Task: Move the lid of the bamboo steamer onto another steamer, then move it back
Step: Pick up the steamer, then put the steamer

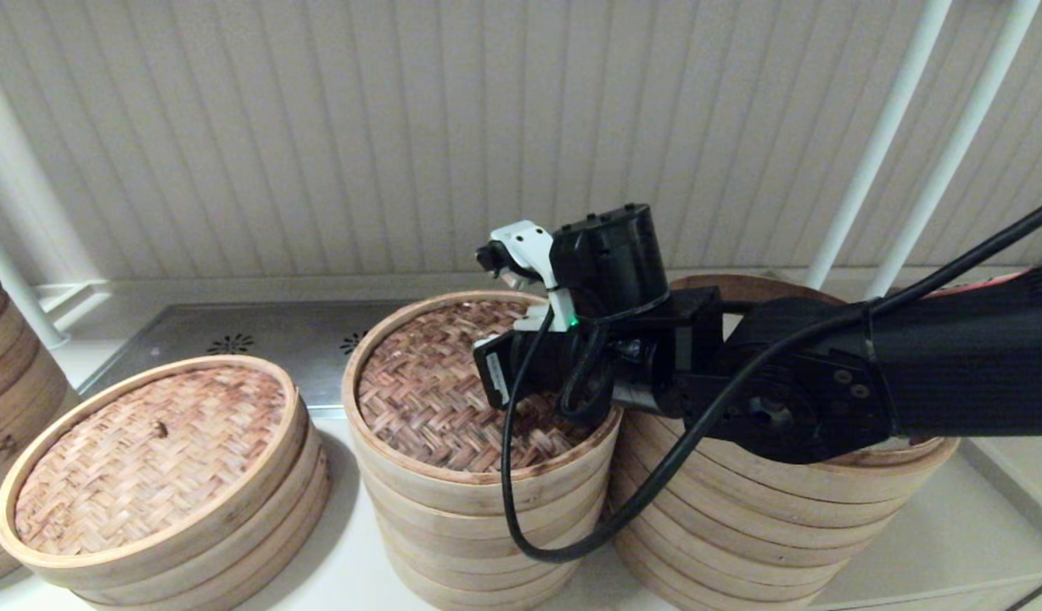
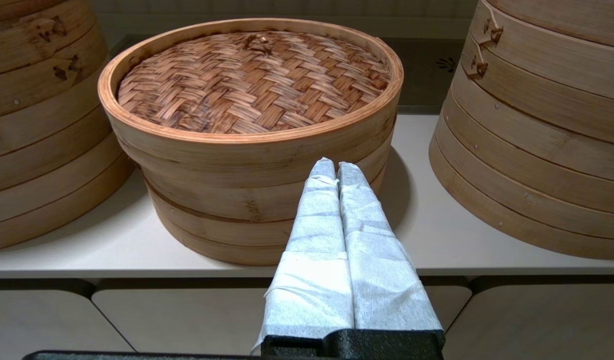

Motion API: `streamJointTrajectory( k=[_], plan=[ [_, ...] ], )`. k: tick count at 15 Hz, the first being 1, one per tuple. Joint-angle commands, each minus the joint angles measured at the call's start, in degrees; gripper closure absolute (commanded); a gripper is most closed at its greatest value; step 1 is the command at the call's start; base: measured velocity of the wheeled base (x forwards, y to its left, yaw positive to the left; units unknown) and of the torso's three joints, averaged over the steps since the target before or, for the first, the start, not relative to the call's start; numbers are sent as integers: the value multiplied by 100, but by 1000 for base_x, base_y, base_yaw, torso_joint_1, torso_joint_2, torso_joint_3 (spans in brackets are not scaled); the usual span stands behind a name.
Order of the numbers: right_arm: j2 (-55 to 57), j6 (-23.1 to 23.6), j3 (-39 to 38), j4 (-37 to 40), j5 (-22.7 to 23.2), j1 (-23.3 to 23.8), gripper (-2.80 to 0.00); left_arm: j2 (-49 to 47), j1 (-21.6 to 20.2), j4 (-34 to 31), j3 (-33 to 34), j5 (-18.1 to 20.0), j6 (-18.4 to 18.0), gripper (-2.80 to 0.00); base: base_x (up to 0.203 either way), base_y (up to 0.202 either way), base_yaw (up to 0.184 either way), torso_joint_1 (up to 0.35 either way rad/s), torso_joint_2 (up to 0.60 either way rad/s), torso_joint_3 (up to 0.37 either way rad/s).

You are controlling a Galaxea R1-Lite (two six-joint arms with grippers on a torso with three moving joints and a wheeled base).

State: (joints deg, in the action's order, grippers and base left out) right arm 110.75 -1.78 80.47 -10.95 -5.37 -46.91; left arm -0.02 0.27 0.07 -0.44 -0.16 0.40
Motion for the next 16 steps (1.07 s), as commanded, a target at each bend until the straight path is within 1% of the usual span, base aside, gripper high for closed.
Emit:
streamJointTrajectory(
  k=[1,13,16],
  plan=[
    [-71,8,55,-7,-8,-2,0,2,0,1,0,-2,4,0,0,0,0,0,0,0],
    [-597,30,338,74,-10,76,0,2,0,1,0,-2,4,0,0,0,0,0,0,0],
    [-739,130,353,75,-56,86,0,2,0,1,0,-2,4,0,0,0,0,0,0,0]
  ],
)
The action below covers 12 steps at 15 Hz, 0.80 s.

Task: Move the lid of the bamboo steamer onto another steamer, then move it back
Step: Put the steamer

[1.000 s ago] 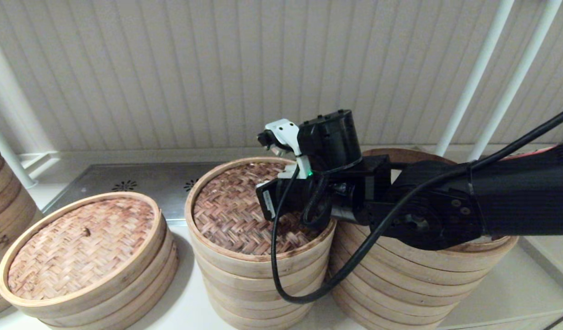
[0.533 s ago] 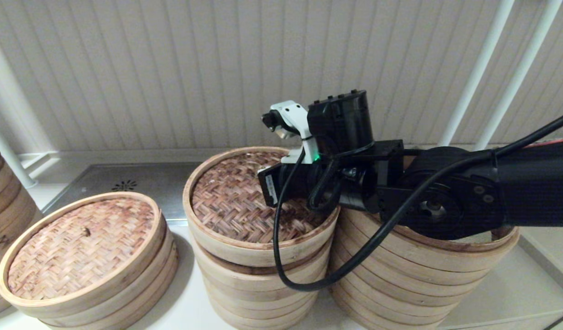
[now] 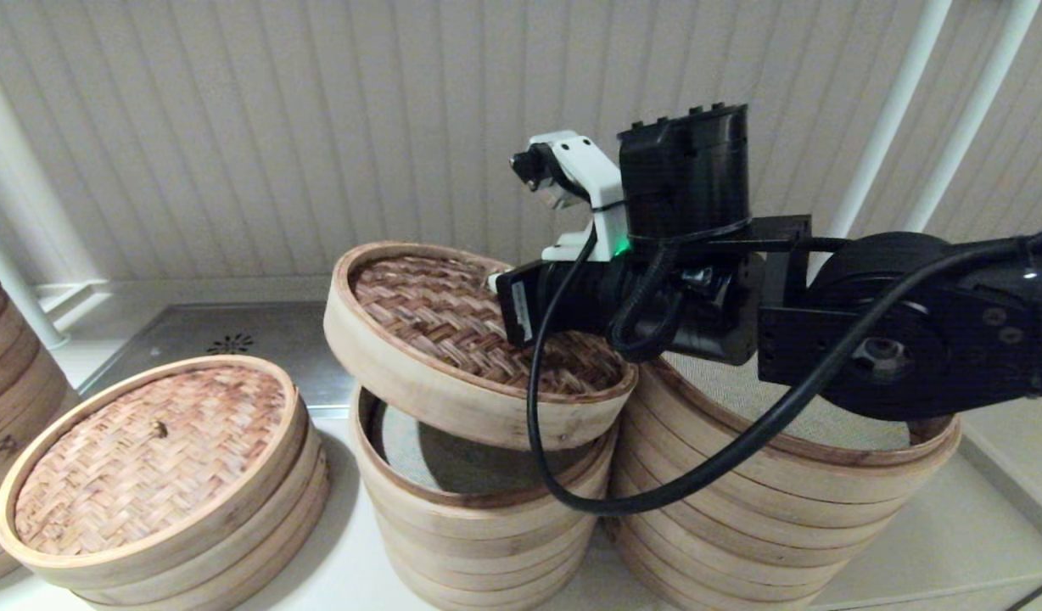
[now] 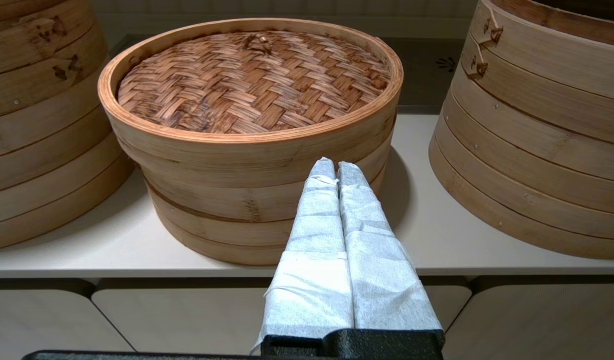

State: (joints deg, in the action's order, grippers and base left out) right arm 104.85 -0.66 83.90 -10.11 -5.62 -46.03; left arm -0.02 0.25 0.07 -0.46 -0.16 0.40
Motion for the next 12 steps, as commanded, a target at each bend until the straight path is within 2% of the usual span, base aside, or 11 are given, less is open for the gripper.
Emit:
streamJointTrajectory(
  k=[1,3,12],
  plan=[
    [-165,37,74,-1,-82,-9,0,1,1,1,2,-2,4,0,0,0,0,0,0,0],
    [-166,225,164,0,-246,-55,0,2,1,1,2,-2,4,0,0,0,0,0,0,0],
    [-111,250,519,21,-264,-81,0,1,1,1,2,-2,4,0,0,0,0,0,0,0]
  ],
)
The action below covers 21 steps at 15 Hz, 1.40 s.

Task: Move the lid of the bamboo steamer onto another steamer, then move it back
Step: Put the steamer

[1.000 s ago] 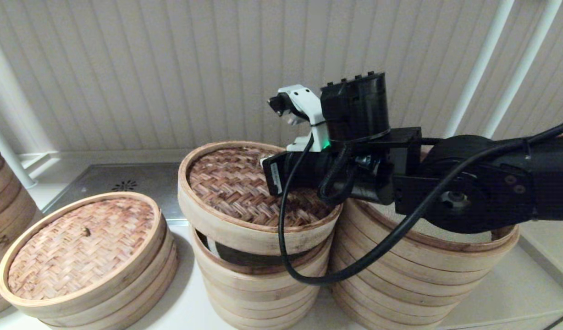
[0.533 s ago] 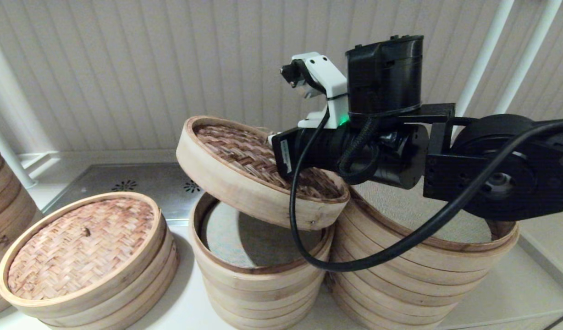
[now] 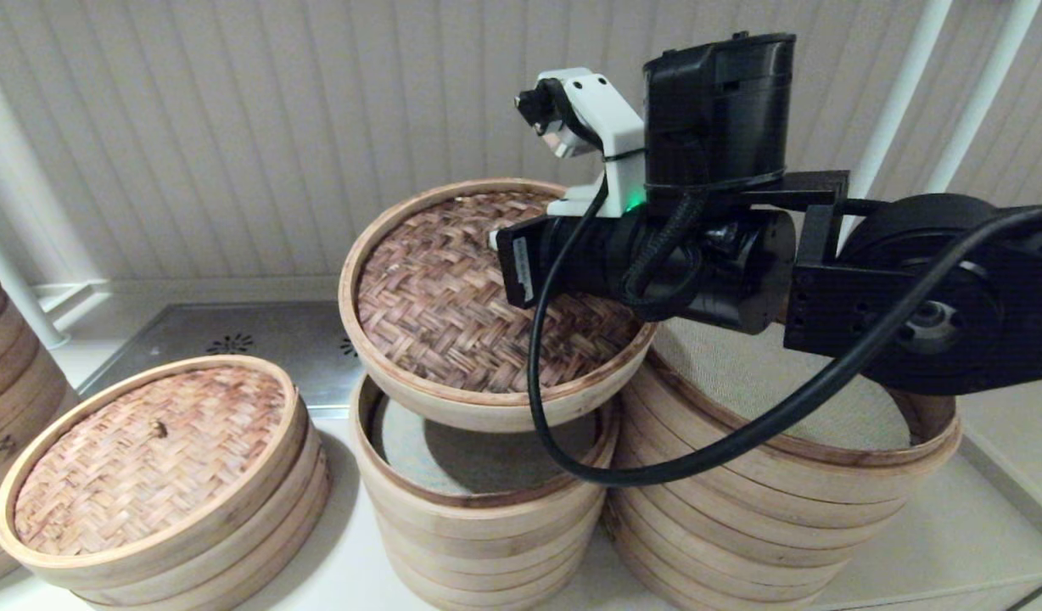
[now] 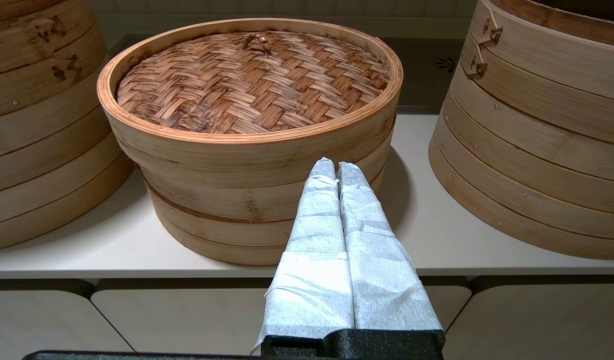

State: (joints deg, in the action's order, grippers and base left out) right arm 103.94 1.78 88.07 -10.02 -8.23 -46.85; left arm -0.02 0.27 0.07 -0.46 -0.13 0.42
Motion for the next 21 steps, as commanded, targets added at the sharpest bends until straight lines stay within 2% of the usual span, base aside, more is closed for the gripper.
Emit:
streamJointTrajectory(
  k=[1,6,11,21],
  plan=[
    [-42,29,167,106,-3,0,0,2,0,1,2,-4,2,0,0,0,0,0,0,0],
    [-292,48,261,330,-91,123,0,2,0,1,2,-4,2,0,0,0,0,0,0,0],
    [-867,68,-17,594,-91,866,0,2,0,1,2,-4,2,0,0,0,0,0,0,0],
    [-1831,136,-1462,569,-19,2355,0,1,0,1,2,-4,2,0,0,0,0,0,0,0]
  ],
)
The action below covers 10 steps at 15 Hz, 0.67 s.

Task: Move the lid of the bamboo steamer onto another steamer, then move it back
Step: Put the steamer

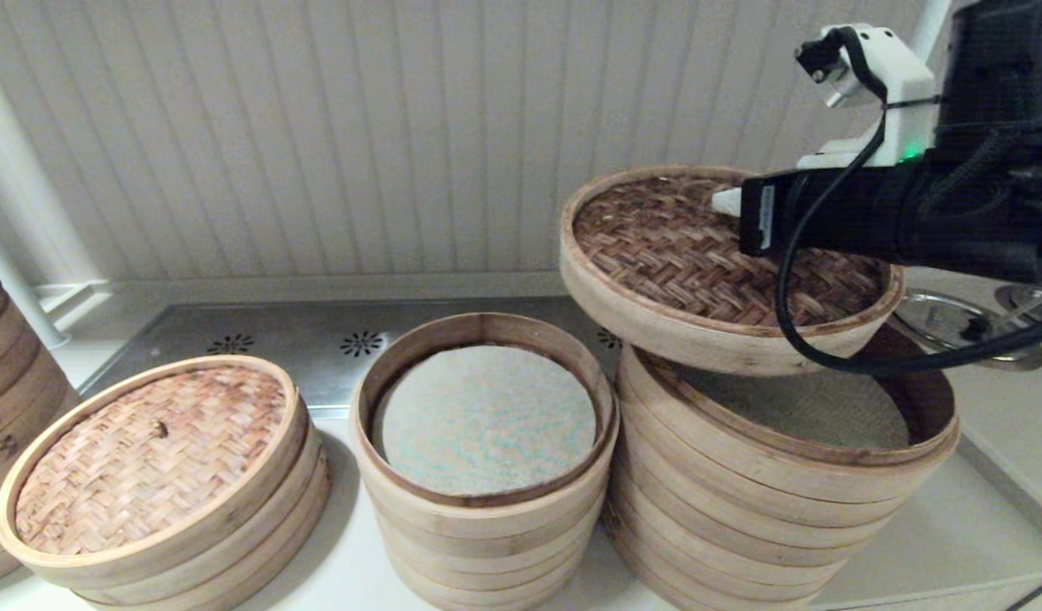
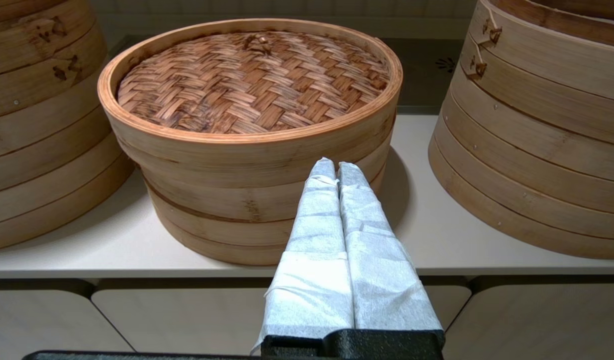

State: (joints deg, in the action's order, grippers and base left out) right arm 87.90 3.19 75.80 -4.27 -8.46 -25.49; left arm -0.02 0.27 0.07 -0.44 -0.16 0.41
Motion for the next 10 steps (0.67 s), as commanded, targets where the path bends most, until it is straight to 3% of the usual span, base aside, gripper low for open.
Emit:
streamJointTrajectory(
  k=[1,4,10],
  plan=[
    [-349,-15,-403,-5,52,353,0,-1,0,1,0,-2,2,0,0,0,0,0,0,0],
    [-690,-35,-817,-5,398,686,0,2,0,1,0,-2,2,0,0,0,0,0,0,0],
    [-1020,-21,-1523,-28,468,887,0,-5,0,1,-1,-2,2,0,0,0,0,0,0,0]
  ],
)
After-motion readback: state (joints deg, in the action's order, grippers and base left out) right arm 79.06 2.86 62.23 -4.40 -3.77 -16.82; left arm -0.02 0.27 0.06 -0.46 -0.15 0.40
